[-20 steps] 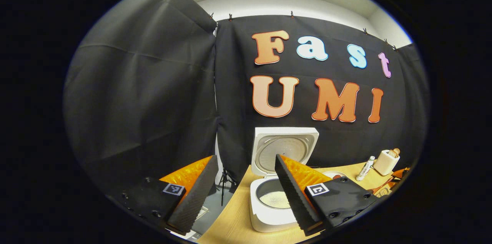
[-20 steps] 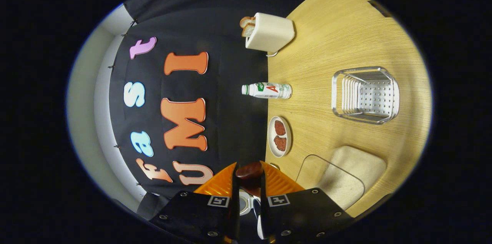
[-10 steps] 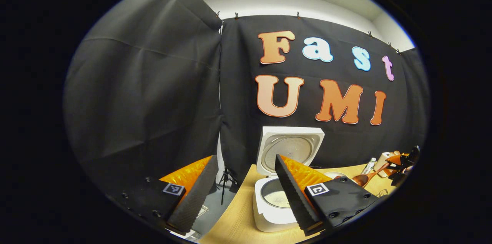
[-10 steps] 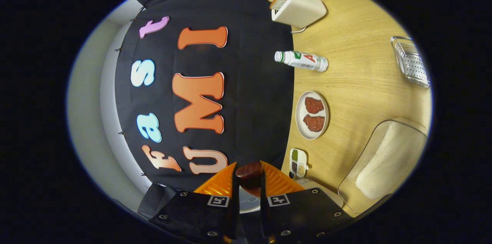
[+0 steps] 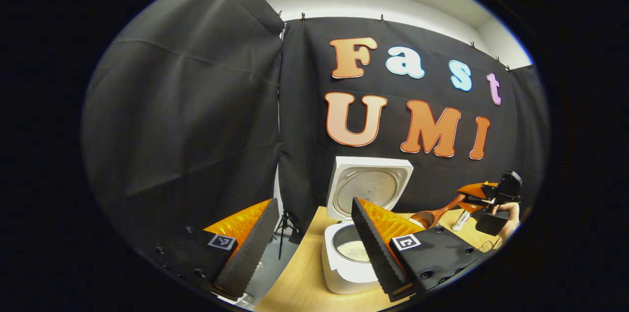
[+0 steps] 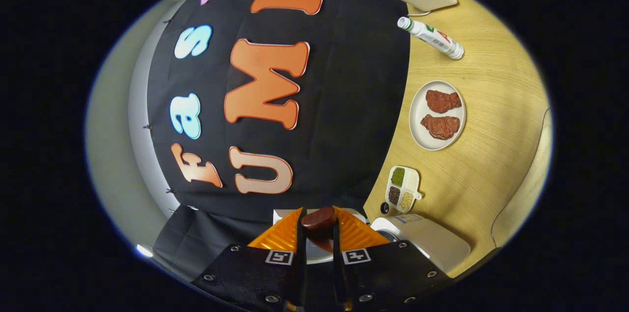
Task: Close the left gripper, press the button to open the rice cooker; take a wooden spoon from the chopstick holder with the right hand, scoop a spoonful of rice and pour it into the rice cooker, then put the wooden spoon back into the chopstick holder.
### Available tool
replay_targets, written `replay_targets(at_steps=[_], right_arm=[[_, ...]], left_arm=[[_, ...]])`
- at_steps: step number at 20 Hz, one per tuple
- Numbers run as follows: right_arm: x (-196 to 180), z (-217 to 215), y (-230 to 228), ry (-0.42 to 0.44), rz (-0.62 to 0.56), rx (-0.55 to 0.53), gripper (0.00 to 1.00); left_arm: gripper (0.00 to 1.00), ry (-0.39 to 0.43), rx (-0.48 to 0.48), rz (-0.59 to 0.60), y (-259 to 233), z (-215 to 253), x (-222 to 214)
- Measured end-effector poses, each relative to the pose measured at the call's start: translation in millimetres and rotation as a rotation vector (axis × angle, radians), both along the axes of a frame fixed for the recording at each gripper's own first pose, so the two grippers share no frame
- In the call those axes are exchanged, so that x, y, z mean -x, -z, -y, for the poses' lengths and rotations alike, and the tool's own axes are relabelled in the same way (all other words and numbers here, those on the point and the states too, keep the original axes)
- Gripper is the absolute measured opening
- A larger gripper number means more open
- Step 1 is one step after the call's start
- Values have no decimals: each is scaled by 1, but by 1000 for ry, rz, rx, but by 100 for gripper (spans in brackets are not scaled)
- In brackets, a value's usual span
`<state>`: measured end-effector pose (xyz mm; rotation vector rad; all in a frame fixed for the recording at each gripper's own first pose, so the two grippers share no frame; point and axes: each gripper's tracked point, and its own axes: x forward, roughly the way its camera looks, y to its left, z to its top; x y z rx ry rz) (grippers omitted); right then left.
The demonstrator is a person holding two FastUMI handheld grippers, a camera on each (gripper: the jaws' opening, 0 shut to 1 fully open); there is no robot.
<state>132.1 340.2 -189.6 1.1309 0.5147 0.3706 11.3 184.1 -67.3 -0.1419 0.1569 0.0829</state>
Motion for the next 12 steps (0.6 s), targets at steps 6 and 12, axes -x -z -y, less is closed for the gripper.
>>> replay_targets(at_steps=[6,12], right_arm=[[-3,-49,0,-63,60,120,22],[-5,-70,-2,-94,111,206,22]], left_arm=[[100,-2,6,-11,5,-4,3],[100,-15,4,-15,8,-13,2]])
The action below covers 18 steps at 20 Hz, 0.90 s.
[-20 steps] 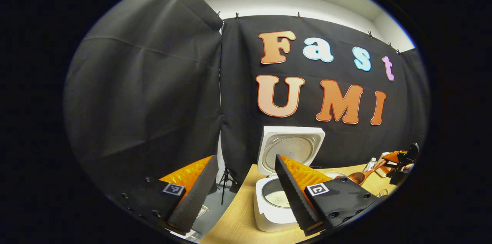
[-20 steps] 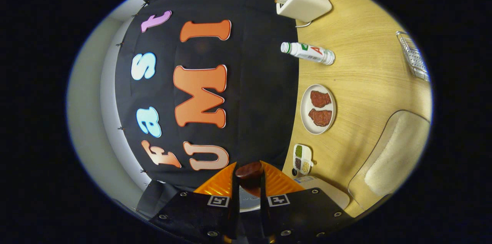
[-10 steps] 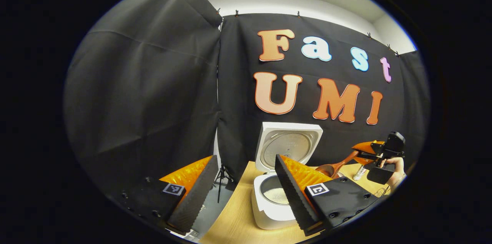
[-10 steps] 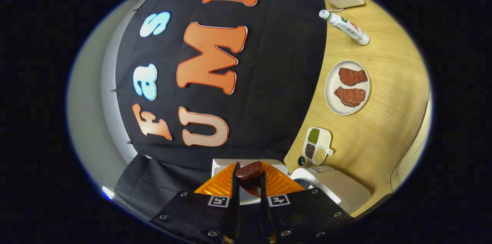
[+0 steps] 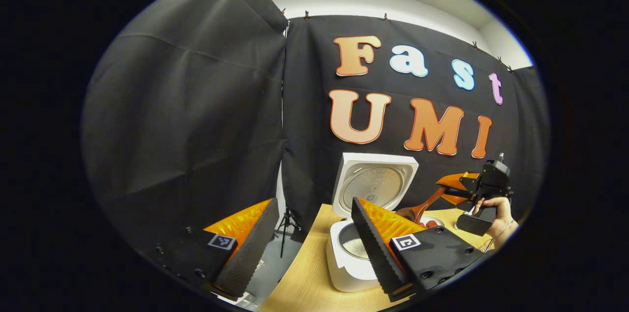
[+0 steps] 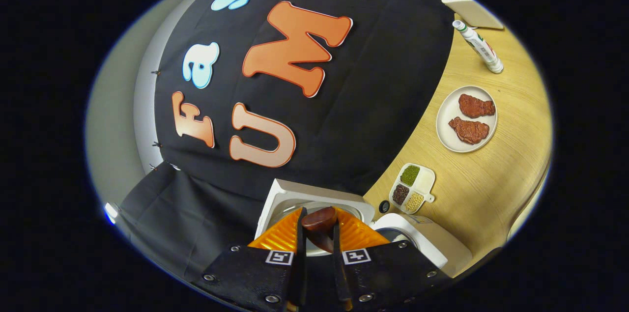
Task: Close the left gripper, press the button to open the rice cooker; take a wooden spoon from the chopstick holder with the right hand, scoop a spoonful of rice and pour it into the rice cooker, then put the wooden spoon back into the chopstick holder.
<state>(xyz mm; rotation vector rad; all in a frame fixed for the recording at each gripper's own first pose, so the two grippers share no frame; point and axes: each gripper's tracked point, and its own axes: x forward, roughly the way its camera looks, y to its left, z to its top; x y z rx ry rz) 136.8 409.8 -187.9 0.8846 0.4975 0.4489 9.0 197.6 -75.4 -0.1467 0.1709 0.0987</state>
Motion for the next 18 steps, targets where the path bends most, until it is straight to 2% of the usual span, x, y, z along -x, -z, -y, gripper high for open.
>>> replay_targets(at_steps=[10,18], right_arm=[[5,-19,-13,-48,161,195,22],[22,-48,-26,-134,314,356,22]], left_arm=[[100,-6,2,-5,4,-4,-1],[100,-16,6,-10,7,-8,2]])
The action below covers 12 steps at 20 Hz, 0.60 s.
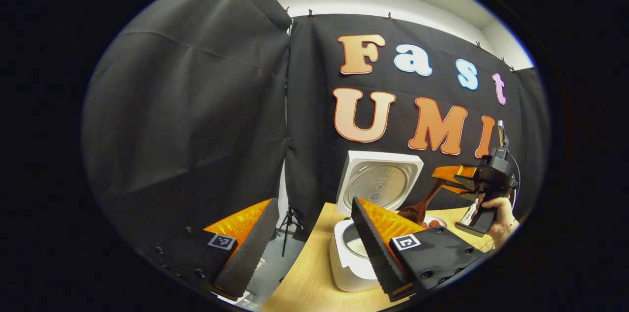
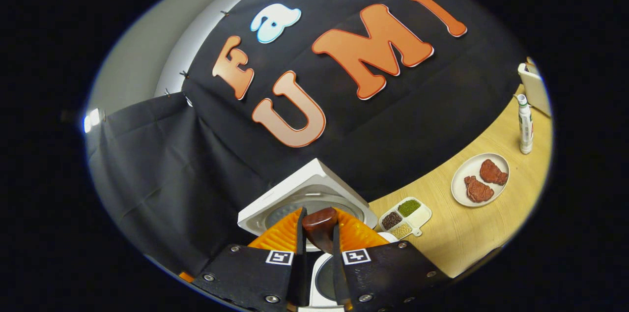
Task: Close the left gripper, press the button to open the rice cooker; take a wooden spoon from the chopstick holder with the right hand, scoop a spoonful of rice and pour it into the rice cooker, then put the wooden spoon back into the chopstick holder.
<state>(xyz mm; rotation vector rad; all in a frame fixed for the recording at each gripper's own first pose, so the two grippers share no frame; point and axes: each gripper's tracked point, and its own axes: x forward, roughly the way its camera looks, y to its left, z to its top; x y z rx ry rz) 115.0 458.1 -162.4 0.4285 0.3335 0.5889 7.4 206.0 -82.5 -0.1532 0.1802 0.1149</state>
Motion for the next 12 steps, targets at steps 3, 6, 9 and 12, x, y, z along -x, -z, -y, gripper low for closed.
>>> replay_targets(at_steps=[3,6,9,12], right_arm=[[6,-9,-9,-26,64,60,22],[17,-21,-11,-63,135,141,22],[28,-34,-14,-103,199,213,22],[36,-44,-16,-137,243,251,22]], left_arm=[[100,0,-3,1,-1,-1,-1],[100,-3,-4,-3,2,-2,0],[100,-2,3,-6,3,-1,0],[100,-4,-4,-6,3,-2,2]])
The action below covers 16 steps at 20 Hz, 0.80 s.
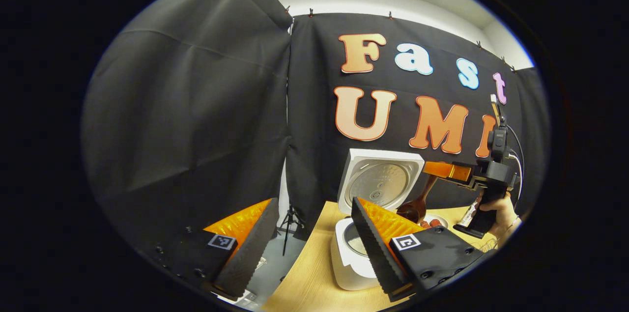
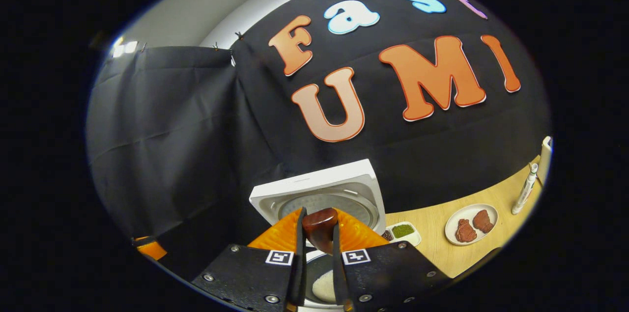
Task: Close the left gripper, press the button to open the rice cooker; take a wooden spoon from the chopstick holder with the right hand, scoop a spoonful of rice and pour it into the rice cooker, then put the wooden spoon back into the chopstick holder.
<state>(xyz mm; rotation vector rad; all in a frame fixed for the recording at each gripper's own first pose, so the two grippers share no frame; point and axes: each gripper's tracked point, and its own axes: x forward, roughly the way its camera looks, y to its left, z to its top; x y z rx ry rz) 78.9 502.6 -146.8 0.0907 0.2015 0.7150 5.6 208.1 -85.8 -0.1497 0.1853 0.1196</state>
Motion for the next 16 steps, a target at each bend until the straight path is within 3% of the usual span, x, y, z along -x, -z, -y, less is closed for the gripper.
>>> replay_targets(at_steps=[6,9,16], right_arm=[[13,-12,4,-64,69,95,22],[10,-6,12,-56,66,109,22],[-10,44,7,29,-177,-187,22]], left_arm=[[100,-11,-1,-9,3,-4,5],[100,-15,5,-9,3,-4,6],[100,-8,-2,-5,-4,4,11]])
